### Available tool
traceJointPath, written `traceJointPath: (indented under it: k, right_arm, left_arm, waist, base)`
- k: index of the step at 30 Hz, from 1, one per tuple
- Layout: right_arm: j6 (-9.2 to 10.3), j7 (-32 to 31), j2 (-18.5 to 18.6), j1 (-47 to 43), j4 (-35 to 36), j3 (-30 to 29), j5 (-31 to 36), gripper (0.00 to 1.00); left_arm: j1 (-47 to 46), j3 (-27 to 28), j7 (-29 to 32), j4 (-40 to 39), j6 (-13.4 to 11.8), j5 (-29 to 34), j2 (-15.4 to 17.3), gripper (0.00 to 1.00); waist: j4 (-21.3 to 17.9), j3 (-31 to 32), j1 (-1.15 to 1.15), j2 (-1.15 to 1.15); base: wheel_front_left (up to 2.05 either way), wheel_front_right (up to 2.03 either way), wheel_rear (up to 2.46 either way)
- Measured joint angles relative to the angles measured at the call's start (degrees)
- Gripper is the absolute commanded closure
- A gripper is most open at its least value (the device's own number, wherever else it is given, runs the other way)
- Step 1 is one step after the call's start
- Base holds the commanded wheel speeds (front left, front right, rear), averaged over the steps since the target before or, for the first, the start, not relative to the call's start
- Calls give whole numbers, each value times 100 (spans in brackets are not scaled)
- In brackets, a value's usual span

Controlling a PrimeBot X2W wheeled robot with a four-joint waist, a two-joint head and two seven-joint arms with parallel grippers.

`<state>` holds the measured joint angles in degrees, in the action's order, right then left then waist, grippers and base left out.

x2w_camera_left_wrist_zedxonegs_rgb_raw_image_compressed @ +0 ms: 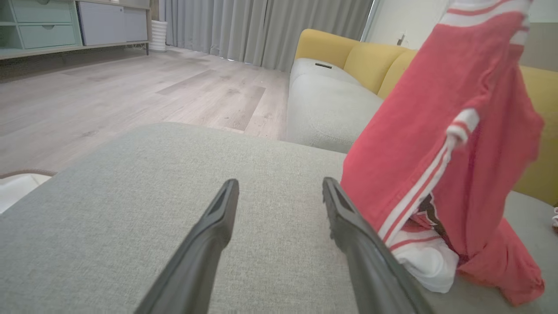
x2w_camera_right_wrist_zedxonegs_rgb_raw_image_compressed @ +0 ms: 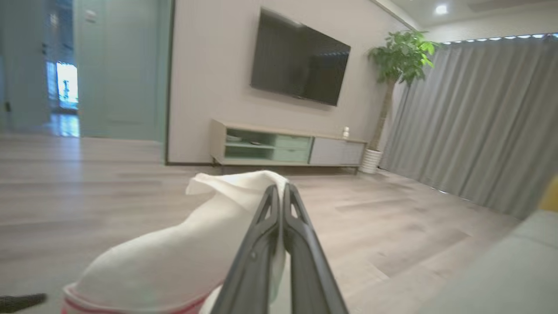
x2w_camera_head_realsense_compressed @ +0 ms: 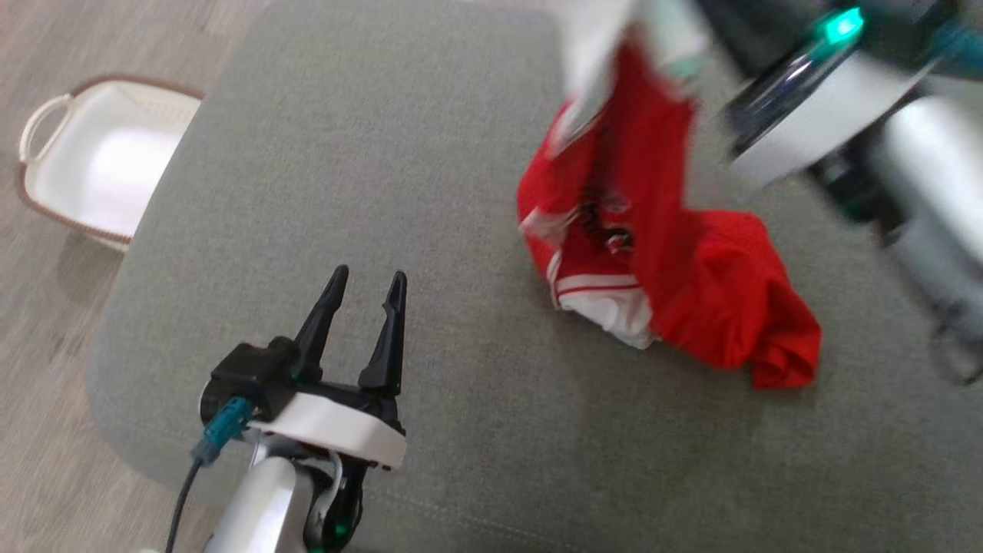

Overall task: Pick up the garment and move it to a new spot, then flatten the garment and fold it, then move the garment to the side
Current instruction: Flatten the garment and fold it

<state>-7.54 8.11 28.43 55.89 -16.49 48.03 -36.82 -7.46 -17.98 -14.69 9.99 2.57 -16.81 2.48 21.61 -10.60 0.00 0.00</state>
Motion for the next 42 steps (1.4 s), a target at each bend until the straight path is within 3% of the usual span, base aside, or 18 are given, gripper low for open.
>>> traceJointPath:
  k: [3, 6, 7, 8, 9, 15, 19, 24, 30, 37, 42]
  right_arm:
    - [0, -124, 350, 531, -583, 34, 25, 100]
    - [0, -168, 409, 1072, -1499, 133, 131, 100]
    - [0, -177, 412, 1241, -1872, 143, 224, 69]
    - [0, -178, 408, 1399, -2257, 127, 353, 19]
    - [0, -204, 379, 1540, -2658, 76, 402, 0]
    - [0, 92, -114, 1934, -4030, -120, 612, 0]
    - [0, 309, -380, 1897, -4295, -64, 591, 0]
    - [0, 517, -435, 1638, -4244, -49, 430, 0]
    - [0, 625, -417, 853, -3689, -286, 352, 0]
    - [0, 628, -439, -888, -2000, -1834, 961, 0]
    - [0, 634, -845, -2389, -1099, -2744, 1638, 0]
  left_arm:
    - [-75, -73, 0, -9, 0, -14, 0, 0]
    - [-243, -196, 0, -11, 1, -104, -5, 0]
    - [-291, -219, 0, -16, -1, -118, -5, 0]
    - [-338, -248, 0, -15, -3, -141, -3, 0]
    - [-383, -293, 0, -18, -5, -172, -4, 0]
    - [-474, -401, 0, -18, -62, -250, -4, 0]
    - [-472, -393, 0, -9, -62, -249, -5, 0]
    - [-461, -318, 0, 0, -59, -194, -4, 0]
    - [-444, -125, 0, 14, -44, -56, -4, 0]
    - [-257, 147, 0, -25, 3, 69, -7, 0]
    - [-137, 279, 0, -58, 35, 122, -4, 0]
  waist:
    - [71, -207, 0, 0]
    - [139, -396, 1, 0]
    - [164, -453, 1, 0]
    - [190, -503, 1, 0]
    - [219, -544, 1, 0]
    - [237, -603, 1, 0]
    - [100, -514, 1, 0]
    - [-101, -385, 0, 0]
    - [-491, -152, 0, 0]
    - [-1038, 194, 0, 0]
    - [-1367, 380, 0, 0]
  base:
    - [0, 0, 0]
    - [0, 0, 0]
    - [0, 0, 0]
    - [0, 0, 0]
    - [0, 0, 0]
    - [0, 0, 0]
    - [0, 0, 0]
    - [0, 0, 0]
    - [0, 0, 0]
    - [0, 0, 0]
    - [0, 0, 0]
